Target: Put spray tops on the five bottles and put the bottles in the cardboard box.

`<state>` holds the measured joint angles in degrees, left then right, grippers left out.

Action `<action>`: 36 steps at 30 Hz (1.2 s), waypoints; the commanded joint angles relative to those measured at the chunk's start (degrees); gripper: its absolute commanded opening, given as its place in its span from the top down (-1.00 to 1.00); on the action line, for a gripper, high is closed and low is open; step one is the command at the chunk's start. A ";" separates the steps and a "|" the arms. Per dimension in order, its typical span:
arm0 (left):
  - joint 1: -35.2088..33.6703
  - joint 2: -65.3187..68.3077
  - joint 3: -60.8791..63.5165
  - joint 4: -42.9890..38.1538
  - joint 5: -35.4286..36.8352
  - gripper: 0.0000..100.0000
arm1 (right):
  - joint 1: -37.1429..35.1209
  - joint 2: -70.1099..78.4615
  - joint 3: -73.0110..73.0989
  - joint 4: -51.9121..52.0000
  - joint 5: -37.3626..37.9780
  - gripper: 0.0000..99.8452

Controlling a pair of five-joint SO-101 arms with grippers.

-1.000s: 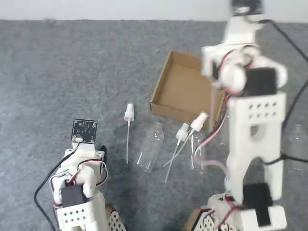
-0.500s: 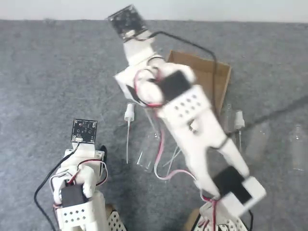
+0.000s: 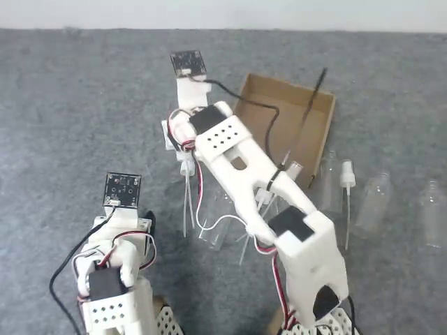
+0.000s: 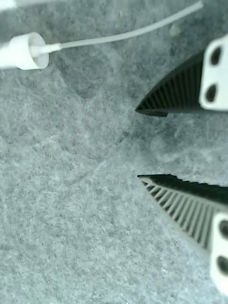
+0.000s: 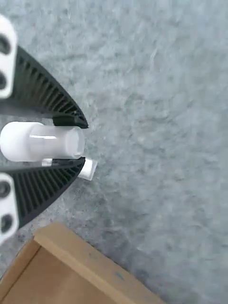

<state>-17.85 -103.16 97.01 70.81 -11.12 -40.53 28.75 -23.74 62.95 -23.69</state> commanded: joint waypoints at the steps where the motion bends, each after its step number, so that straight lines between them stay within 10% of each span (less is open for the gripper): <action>1: -0.26 -1.23 -0.48 -0.88 -0.35 0.64 | 0.04 1.19 -2.99 -1.19 -2.11 0.97; 23: -0.26 -1.23 -0.48 -0.88 -0.35 0.64 | 4.44 3.74 -14.42 18.15 -1.14 0.51; 29: -0.26 -1.23 -0.48 -0.88 -0.35 0.64 | 9.10 3.74 -35.25 38.90 11.52 0.51; 36: -0.26 -1.23 -0.48 -0.88 -0.35 0.64 | 13.67 -0.48 -38.24 40.04 19.16 0.51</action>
<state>-17.85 -103.16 97.01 70.81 -11.12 -29.63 34.29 -58.46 100.57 -7.43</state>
